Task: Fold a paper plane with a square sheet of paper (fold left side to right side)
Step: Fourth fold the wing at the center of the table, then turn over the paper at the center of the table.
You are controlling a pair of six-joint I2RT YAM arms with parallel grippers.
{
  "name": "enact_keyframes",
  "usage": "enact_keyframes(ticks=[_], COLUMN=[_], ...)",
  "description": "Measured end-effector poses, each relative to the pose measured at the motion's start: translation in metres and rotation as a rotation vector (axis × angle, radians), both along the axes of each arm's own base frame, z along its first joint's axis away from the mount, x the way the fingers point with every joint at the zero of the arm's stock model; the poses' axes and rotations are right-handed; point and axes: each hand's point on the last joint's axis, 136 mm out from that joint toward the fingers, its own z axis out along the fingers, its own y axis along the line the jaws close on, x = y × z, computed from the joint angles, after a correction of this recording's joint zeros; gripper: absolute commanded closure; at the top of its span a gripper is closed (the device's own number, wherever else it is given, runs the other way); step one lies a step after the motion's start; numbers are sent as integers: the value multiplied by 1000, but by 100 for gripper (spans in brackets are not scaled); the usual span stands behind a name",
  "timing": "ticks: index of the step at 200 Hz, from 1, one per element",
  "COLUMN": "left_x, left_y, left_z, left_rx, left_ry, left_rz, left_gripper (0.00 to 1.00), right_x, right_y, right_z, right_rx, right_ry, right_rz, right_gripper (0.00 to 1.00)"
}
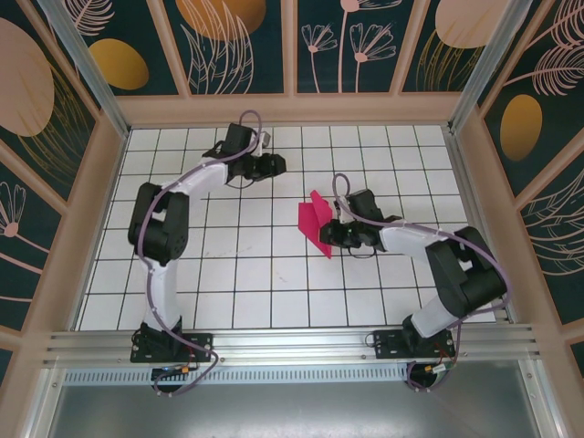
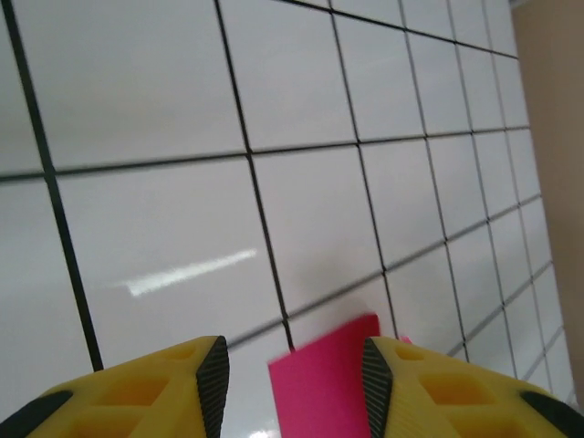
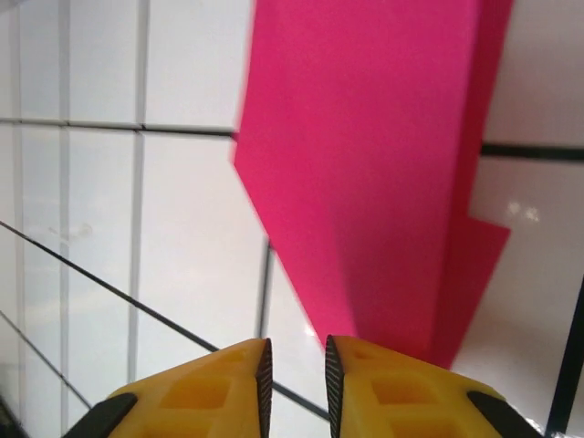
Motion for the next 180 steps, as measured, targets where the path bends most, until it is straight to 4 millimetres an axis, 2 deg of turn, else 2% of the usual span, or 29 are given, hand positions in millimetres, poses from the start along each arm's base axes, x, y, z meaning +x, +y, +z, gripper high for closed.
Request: enact_keyframes(ticks=[17,36,52,67,96,148,165,180], left_x=[-27,-54,-79,-92,-98,-87,-86,-85], left_y=[-8,-23,-39,-54,-78,-103,-109,-113], left_z=[1,-17,-35,-42,-49,-68,-73,-75], left_rx=[-38,-68,-78,-90,-126,-142,-148,-153], left_ry=[12,60,119,146,161,187,200,205], left_rz=[-24,-59,-91,-120,-156,-175,-180,-186], left_gripper=[54,54,54,53,53,55,61,71], right_x=[10,22,28,26,14,-3,-6,-9], right_y=[-6,-22,-37,-50,-68,-92,-98,-103], right_z=[24,43,51,53,50,54,60,64], right_rx=[26,36,34,32,34,72,102,136], right_ry=[-69,-129,-161,-175,-183,-221,-235,-254], right_rz=[-27,-76,-118,-149,-189,-263,-291,-306], right_gripper=[63,58,54,51,43,23,16,11])
